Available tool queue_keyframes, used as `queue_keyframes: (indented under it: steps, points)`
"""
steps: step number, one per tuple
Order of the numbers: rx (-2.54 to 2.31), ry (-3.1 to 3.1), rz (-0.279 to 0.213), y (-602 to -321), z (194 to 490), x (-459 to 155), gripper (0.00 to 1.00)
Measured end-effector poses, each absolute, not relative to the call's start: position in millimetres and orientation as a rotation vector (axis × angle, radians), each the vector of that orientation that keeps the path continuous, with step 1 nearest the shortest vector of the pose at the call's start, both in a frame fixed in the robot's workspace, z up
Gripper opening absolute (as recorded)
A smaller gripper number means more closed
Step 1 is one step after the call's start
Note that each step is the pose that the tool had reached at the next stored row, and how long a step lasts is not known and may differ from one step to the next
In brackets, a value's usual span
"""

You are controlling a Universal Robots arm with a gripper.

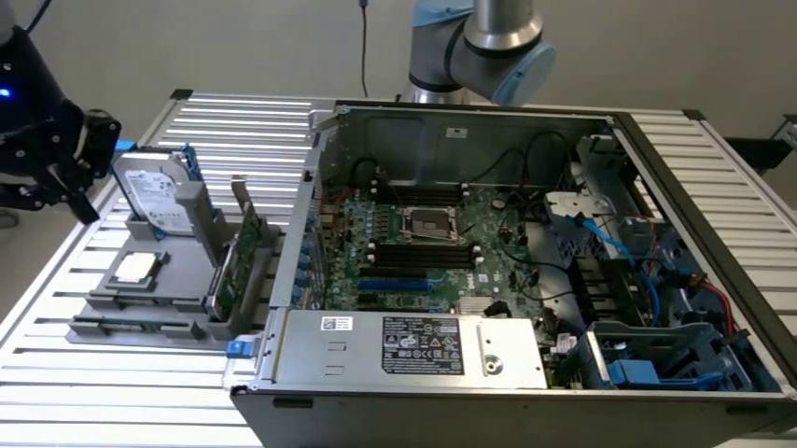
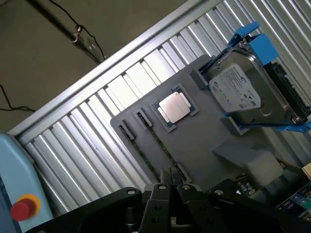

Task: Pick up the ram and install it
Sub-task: 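Pick up the ram and move it above insertion slot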

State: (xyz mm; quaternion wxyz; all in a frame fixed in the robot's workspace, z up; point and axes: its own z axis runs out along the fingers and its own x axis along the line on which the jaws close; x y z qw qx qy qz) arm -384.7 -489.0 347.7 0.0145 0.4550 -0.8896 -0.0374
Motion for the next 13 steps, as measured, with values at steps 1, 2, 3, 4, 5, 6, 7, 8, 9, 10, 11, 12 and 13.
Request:
queue_keyframes:
  steps: [1,2,3,4,5,6,7,8,9,10,11,12,13]
  points:
    - [1.441,-2.757,-0.115,-489.0,347.1,-384.7,0.11]
    - [1.466,-2.744,-0.115,-489.0,346.5,-384.7,0.11]
    - [1.491,-2.73,-0.114,-489.0,346.0,-384.7,0.11]
    - [1.516,-2.716,-0.113,-489.0,345.4,-384.7,0.11]
    - [1.54,-2.702,-0.112,-489.0,344.8,-384.8,0.11]
    - [1.564,-2.688,-0.111,-489.0,344.3,-384.8,0.11]
    - [1.588,-2.674,-0.11,-489.0,343.7,-384.7,0.11]
    - [1.614,-2.659,-0.109,-489.0,343.1,-384.8,0.11]
    - [1.638,-2.643,-0.108,-489.0,342.5,-384.8,0.11]
    - [1.662,-2.628,-0.107,-489.0,341.9,-384.8,0.11]
    - [1.685,-2.613,-0.106,-489.0,341.3,-384.8,0.11]
    - [1.709,-2.598,-0.105,-489.0,340.8,-384.8,0.11]
    - [1.732,-2.583,-0.104,-489.0,340.2,-384.7,0.11]
